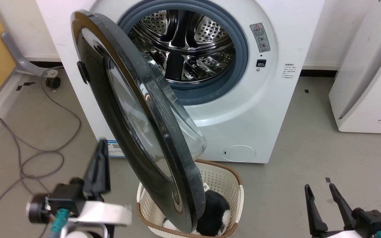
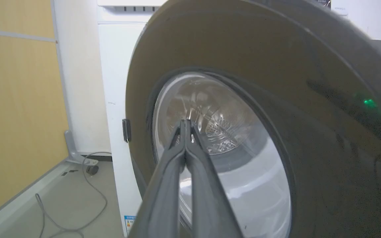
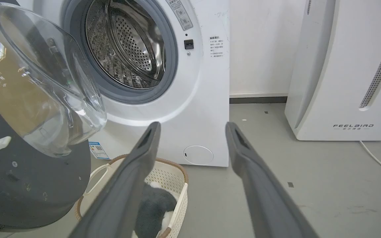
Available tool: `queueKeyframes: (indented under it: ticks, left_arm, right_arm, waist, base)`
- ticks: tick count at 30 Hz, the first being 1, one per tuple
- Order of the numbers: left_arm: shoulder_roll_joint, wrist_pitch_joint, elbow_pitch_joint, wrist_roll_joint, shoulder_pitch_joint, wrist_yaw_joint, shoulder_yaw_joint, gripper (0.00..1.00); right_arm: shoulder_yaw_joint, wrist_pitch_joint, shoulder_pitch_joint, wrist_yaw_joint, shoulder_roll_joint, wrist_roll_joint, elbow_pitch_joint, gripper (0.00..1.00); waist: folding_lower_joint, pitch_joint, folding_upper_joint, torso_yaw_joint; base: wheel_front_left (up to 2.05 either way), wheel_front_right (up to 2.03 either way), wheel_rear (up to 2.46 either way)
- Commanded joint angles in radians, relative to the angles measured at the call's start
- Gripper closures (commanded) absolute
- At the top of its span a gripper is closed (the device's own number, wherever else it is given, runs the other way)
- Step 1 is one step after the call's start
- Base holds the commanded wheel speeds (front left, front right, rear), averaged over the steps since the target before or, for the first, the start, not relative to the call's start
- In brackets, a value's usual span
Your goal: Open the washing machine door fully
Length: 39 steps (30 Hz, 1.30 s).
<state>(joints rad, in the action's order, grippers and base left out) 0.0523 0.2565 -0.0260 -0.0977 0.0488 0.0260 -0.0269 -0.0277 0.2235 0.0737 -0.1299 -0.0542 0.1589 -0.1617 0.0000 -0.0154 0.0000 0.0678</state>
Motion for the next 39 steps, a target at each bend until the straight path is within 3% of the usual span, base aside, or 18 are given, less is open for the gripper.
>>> queueKeyframes:
  ticks: [1,11,18,28,33,39]
  left_arm:
    - [0.007,0.005,0.043,0.012,0.023,-0.008,0.004,1.0]
    - [0.003,0.005,0.323,0.021,0.125,-0.005,-0.038,1.0]
    - [-0.001,0.005,0.45,-0.001,0.19,-0.001,-0.165,1.0]
    - [-0.002,0.005,0.467,-0.042,0.174,-0.002,-0.412,1.0]
    - [-0.002,-0.005,0.424,-0.055,0.138,0.02,-0.547,1.0]
    - [0.003,-0.1,0.339,-0.073,0.071,0.045,-0.698,1.0]
  right_arm:
    - [-0.001,0.005,0.0,-0.001,0.004,0.002,-0.001,0.0]
    - [-0.001,0.01,0.007,-0.001,0.004,0.006,0.004,0.0]
    - [0.002,0.007,0.007,-0.001,0.004,0.023,-0.008,0.0]
    - [0.0,0.001,0.01,-0.001,0.004,0.027,-0.013,0.0]
    - [-0.005,-0.007,0.015,-0.001,0.004,0.024,-0.018,0.0]
    - [-0.001,-0.012,0.022,-0.001,0.004,0.028,-0.028,0.0]
  waist:
    - [0.0,0.0,0.0,0.0]
    - [0.0,0.007,0.0,0.0]
    - [0.0,0.014,0.0,-0.005]
    - [0.0,0.021,0.0,-0.007]
    - [0.0,0.017,0.0,0.0]
    - [0.0,0.012,0.0,0.013]
  base:
    - [0.0,0.0,0.0]
    - [0.0,0.0,0.0]
    - [0.0,0.0,0.0]
    - [0.0,0.0,0.0]
    - [0.0,0.0,0.0]
    - [0.0,0.0,0.0]
